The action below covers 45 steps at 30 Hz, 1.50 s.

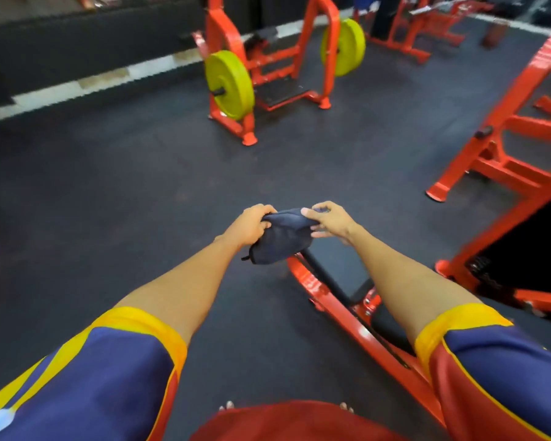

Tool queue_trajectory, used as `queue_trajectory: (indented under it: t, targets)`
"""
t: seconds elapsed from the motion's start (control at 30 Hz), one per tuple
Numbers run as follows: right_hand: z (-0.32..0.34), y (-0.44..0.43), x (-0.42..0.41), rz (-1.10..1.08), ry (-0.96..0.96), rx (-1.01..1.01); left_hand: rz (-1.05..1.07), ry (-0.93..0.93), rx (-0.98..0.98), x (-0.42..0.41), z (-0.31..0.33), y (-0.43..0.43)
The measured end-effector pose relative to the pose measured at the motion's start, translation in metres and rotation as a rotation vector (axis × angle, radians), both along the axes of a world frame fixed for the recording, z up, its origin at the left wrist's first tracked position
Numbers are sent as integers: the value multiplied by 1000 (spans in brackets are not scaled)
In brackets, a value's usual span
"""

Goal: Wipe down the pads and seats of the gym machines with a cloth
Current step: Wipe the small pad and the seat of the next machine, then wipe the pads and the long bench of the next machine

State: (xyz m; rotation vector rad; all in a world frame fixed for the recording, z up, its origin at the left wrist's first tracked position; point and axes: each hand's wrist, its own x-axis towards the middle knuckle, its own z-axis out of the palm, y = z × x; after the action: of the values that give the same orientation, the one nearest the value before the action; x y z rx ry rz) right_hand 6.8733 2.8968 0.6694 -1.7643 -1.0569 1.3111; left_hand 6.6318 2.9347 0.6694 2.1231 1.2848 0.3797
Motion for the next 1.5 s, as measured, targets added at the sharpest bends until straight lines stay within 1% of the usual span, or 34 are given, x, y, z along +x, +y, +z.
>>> queue_trajectory:
  t: [0.07,0.17,0.23,0.33,0.4,0.47,0.5,0.57,0.6,0.67,0.8,0.97,1.03,1.2,1.3,1.4,1.5]
  targets:
    - [14,22,-50,85,-14,7,23,50,22,-54,16,14]
    - [40,60,-120,107,-30,105,59,119,53,-135,37,35]
    - [57,85,-176,119,-12,145,173,180,37,-199,44,47]
    - [73,110,-228,209,-9,117,342,265,40,-251,46,65]
    - [86,131,-262,263,-42,128,462,253,51,-280,53,79]
    - [97,162,-298,296,-103,174,611,169,45,-311,60,95]
    - [98,175,-307,303,-148,205,664,97,36,-319,60,102]
    - [99,206,-337,317,-207,273,765,-131,4,-345,59,120]
    - [99,220,-351,322,-213,302,802,-251,-7,-356,58,131]
    - [95,252,-381,368,-177,325,872,-419,-26,-382,58,151]
    - [84,321,-432,418,-108,323,944,-605,-39,-433,50,194]
    - [72,402,-506,477,-75,320,1049,-765,10,-500,56,244]
    - [69,428,-536,494,-84,312,1063,-725,46,-528,56,262]
    - [75,501,-612,533,-105,361,924,-609,34,-598,71,327]
    - [83,548,-663,593,-89,341,885,-470,6,-649,78,378]
    - [84,583,-706,660,-147,353,875,-291,64,-696,85,423]
    - [88,622,-744,588,-212,375,830,-126,111,-737,95,472]
